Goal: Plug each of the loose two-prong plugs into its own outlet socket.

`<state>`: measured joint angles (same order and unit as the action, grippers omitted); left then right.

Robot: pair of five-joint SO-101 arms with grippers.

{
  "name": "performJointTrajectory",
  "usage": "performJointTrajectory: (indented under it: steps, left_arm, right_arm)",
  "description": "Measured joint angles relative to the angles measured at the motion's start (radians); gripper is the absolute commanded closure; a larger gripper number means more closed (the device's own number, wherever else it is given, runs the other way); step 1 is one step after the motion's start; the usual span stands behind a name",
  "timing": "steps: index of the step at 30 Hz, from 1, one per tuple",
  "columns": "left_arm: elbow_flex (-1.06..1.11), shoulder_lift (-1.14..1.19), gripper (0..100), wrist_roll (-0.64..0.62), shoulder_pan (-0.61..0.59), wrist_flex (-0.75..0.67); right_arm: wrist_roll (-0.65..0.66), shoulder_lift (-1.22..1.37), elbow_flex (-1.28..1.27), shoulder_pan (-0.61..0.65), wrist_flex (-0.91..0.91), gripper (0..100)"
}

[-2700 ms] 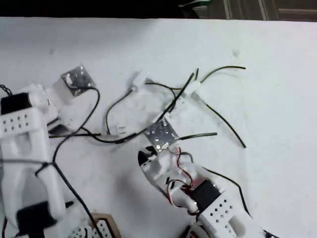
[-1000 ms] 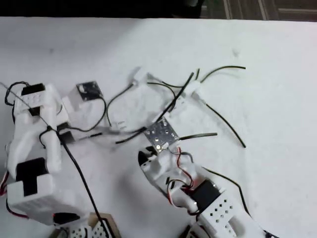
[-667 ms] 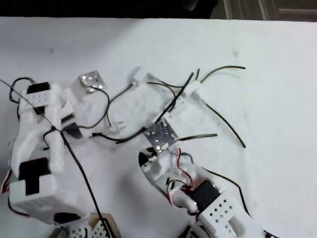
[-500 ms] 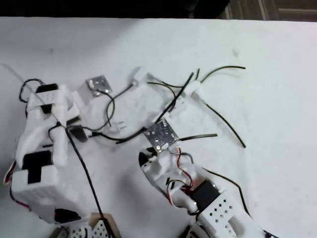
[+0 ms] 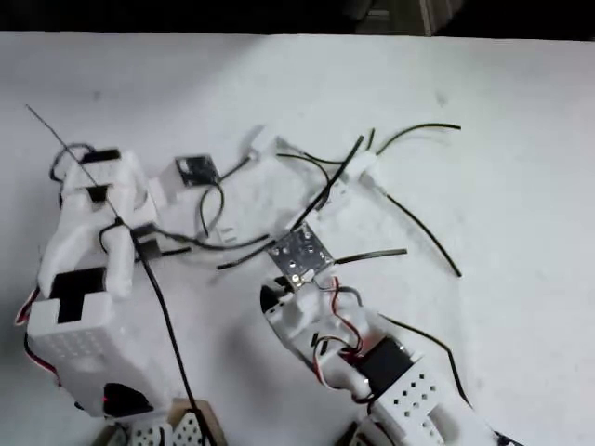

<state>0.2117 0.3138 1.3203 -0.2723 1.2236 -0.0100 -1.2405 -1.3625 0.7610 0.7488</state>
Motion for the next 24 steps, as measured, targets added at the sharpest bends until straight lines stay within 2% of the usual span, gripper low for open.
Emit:
performJointTrajectory:
  steps: [5,8,11,18,24]
  left_arm:
    - [-0.198,0.0,98,0.0,0.025,0.284]
    - [-0.305,0.0,98,-0.064,0.043,0.408]
    - [-0.39,0.0,98,-0.15,0.064,0.474]
    - [-0.413,-0.006,98,-0.351,0.155,0.519]
    - [-0.209,-0.226,98,-0.522,0.275,0.446]
  right_arm:
    - [0.005,0.0,0.0,0.0,0.0,98.1]
    - [0.014,0.0,0.0,0.0,0.0,98.1]
    - [0.058,0.0,0.0,-0.029,0.017,98.1]
    - [0.1,0.0,0.106,-0.203,0.138,98.1]
    - [0.1,0.0,0.183,-0.33,0.187,98.1]
